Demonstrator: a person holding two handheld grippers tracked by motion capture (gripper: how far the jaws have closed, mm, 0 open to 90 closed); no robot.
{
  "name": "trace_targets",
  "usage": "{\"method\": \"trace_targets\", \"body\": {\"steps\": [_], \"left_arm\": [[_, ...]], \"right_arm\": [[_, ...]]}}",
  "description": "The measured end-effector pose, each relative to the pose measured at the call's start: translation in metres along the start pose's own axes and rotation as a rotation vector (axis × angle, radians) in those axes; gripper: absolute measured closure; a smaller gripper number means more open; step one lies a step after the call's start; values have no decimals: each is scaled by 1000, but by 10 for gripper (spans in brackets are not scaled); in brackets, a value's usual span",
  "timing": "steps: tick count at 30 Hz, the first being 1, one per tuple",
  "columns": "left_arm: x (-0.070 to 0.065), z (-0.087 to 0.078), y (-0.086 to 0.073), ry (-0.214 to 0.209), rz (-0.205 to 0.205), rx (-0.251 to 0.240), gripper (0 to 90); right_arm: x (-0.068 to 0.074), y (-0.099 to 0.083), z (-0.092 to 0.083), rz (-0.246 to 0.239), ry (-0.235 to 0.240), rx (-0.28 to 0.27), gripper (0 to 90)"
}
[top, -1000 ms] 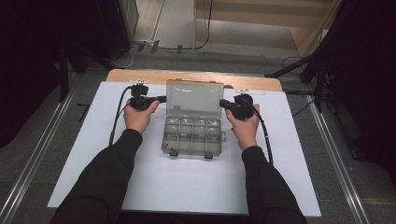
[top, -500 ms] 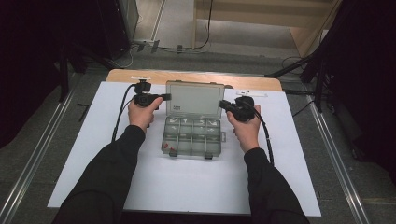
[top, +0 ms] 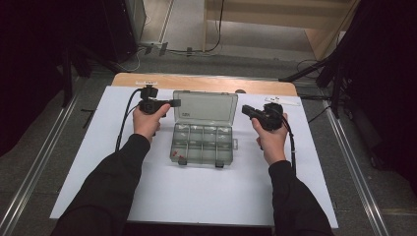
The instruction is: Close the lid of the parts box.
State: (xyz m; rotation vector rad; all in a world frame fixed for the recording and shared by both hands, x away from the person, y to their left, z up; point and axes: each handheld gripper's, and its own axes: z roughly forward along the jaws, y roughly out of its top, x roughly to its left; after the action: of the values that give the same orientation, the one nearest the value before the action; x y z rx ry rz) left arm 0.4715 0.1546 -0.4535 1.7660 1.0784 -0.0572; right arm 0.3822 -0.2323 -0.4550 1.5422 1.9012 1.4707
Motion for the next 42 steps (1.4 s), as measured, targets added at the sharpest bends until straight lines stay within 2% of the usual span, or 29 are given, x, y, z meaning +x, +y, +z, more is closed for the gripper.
{"method": "trace_targets", "body": {"steps": [2, 7, 13, 22, 27, 30, 35, 42], "left_arm": [[-2, -3, -1, -2, 4, -3, 898], [-8, -11, -6, 1, 26, -9, 898], [-11, -24, -14, -11, 43, -35, 898], [-25, -40, -29, 8, 119, -34, 897], [-36, -48, -37, 9, 155, -43, 897], [-44, -50, -43, 8, 192, -34, 897], [-57, -54, -52, 8, 223, -46, 897], [-72, -60, -69, 42, 288, -46, 896]], "right_arm": [[4, 1, 3, -5, -15, 11, 894], [11, 3, 5, 9, -19, 9, 900], [16, 1, 1, 20, 15, 6, 900], [32, -9, -13, -31, 51, 2, 900], [40, -18, -20, -55, 46, 6, 900], [45, -23, -23, -61, 51, 3, 900], [53, -33, -30, -89, 53, 3, 900], [64, -45, -41, -131, 38, -11, 900]]}}
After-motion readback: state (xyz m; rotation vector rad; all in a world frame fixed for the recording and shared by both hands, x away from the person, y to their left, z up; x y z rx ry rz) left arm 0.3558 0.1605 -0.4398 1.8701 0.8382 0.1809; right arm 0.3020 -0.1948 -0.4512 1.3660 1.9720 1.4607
